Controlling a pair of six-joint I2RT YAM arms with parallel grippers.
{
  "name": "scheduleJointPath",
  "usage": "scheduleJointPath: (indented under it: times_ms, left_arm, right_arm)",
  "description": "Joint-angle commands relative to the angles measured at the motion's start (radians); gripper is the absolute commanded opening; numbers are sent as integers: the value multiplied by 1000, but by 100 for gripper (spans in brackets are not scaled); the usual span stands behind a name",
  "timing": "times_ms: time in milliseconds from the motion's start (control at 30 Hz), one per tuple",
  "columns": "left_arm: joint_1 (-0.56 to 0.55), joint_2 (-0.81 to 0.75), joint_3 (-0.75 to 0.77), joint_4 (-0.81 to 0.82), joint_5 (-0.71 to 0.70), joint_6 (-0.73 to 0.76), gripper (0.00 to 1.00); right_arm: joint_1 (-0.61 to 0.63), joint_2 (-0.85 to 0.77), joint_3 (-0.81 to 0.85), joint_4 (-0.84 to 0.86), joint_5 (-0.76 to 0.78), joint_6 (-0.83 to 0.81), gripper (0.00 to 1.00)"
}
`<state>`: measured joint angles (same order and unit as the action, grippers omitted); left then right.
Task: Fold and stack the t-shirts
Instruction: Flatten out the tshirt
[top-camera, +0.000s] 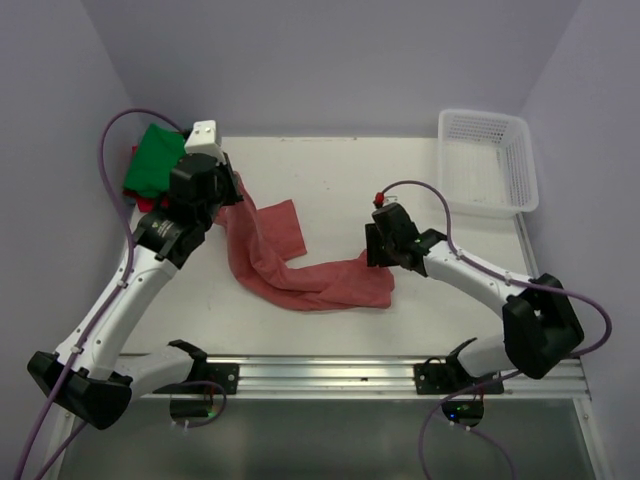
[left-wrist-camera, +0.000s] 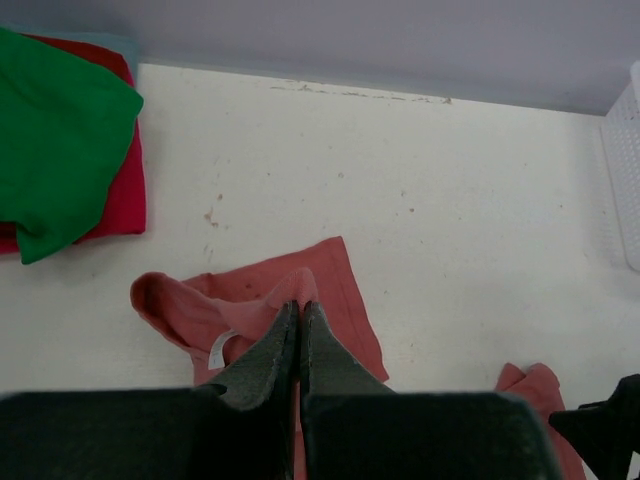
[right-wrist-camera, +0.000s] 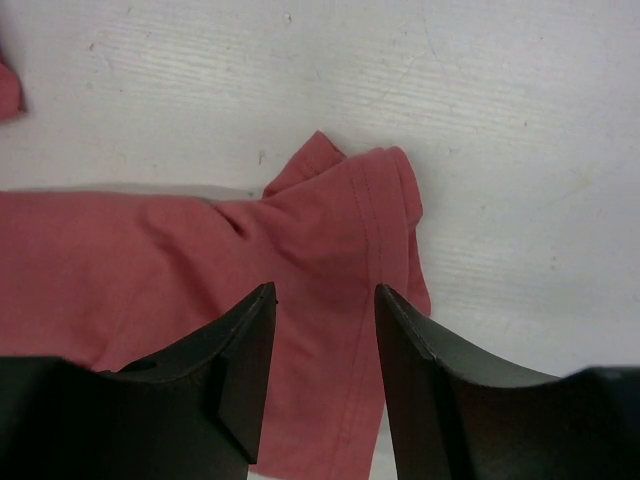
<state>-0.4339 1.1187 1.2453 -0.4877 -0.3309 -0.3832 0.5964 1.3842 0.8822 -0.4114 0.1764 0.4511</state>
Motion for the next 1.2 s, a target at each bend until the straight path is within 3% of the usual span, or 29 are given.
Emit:
scheduleJointPath:
  times_ms: [0, 167, 267, 300, 400, 567, 900, 1067, 1167]
  left_arm:
    - [6, -31, 39, 51, 4, -22, 0]
    - [6, -40, 34, 41, 13, -22, 0]
    - [6, -53, 31, 35, 9, -19, 0]
    - [6, -60, 31, 34, 4, -17, 0]
    - [6, -68, 32, 32, -10, -11, 0]
    - [6, -60, 36, 38, -17, -3, 0]
    - [11, -46, 22, 63, -43, 4, 0]
    - [18, -46, 22, 60, -40, 0, 0]
    - [18, -66, 8, 49, -48, -14, 0]
  right_arm:
    - [0, 105, 41, 141, 52, -2, 48]
    - [-20, 263, 112, 180, 63, 6, 45]
    - [-26, 320, 141, 183, 51, 18, 38]
    - [-26, 325, 144, 192, 40, 20, 25]
    - [-26, 316, 147, 192, 47, 23, 0]
    - [-27, 265, 198, 152, 116, -12, 0]
    - [-75, 32, 553, 60, 288, -140, 0]
    - [-67, -140, 500, 71, 289, -160, 0]
    - [-38, -331, 332, 20, 249, -112, 0]
